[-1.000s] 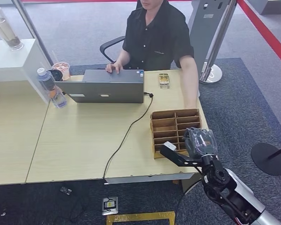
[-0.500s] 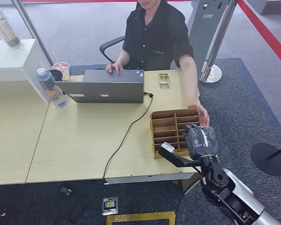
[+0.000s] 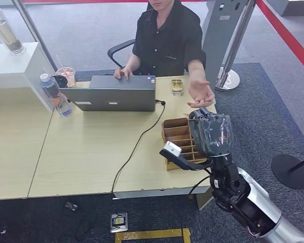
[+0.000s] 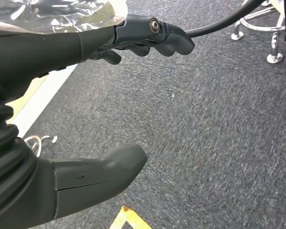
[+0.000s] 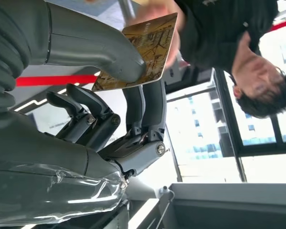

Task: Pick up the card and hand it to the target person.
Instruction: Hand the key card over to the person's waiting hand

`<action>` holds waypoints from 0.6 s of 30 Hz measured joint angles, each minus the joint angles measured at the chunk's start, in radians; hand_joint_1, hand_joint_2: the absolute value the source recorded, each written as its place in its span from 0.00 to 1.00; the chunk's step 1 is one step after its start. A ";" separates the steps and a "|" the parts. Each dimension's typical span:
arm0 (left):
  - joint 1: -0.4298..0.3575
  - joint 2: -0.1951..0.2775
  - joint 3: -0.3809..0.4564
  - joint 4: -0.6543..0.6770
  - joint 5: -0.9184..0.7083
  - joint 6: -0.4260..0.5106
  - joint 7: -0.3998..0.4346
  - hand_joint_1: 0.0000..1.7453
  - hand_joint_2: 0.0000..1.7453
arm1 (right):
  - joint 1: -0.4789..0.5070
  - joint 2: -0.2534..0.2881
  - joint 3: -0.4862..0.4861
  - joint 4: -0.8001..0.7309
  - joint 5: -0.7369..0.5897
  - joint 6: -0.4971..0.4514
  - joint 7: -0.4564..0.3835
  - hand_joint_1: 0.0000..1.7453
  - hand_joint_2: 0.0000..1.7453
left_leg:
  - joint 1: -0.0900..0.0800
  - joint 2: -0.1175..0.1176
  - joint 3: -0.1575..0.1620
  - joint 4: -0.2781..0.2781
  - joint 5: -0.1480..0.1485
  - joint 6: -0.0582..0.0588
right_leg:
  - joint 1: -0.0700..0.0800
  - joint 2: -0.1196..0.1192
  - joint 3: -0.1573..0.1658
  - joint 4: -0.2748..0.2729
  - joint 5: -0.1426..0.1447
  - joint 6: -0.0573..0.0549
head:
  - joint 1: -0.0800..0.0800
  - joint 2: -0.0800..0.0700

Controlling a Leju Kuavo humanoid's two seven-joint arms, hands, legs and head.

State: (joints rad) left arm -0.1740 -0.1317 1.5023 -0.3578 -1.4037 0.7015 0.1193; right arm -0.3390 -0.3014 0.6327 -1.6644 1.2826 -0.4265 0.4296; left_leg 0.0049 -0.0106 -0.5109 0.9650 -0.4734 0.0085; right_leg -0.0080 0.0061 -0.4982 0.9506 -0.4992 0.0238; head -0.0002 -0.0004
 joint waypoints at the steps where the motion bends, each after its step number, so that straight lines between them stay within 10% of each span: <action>1: 0.000 -0.001 0.000 0.000 -0.002 0.000 -0.002 0.00 1.00 | -0.022 0.008 0.004 0.011 -0.004 0.000 -0.007 1.00 1.00 | 0.000 0.000 0.000 0.000 0.000 0.000 | 0.000 0.000 0.000 0.000 0.000 0.000 | 0.000 0.000; 15: 0.001 -0.008 -0.027 0.000 -0.007 0.000 -0.048 0.00 1.00 | -0.315 0.117 0.056 0.436 0.040 -0.077 -0.023 1.00 1.00 | 0.000 -0.002 -0.001 0.000 0.000 0.000 | 0.000 -0.001 0.000 0.000 0.000 0.000 | 0.000 0.000; 18: 0.002 -0.008 -0.032 0.000 -0.006 0.000 -0.060 0.00 1.00 | -0.352 0.136 0.063 0.522 0.052 -0.065 -0.013 0.53 1.00 | 0.000 -0.002 0.000 0.000 0.000 0.000 | 0.000 -0.001 0.000 0.000 0.000 0.000 | 0.000 0.000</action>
State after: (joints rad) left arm -0.1718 -0.1400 1.4704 -0.3577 -1.4102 0.7015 0.0597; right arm -0.6911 -0.1659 0.6959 -1.1426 1.3347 -0.4912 0.4163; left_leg 0.0049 -0.0124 -0.5114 0.9651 -0.4732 0.0082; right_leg -0.0080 0.0051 -0.4984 0.9510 -0.4993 0.0238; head 0.0001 -0.0004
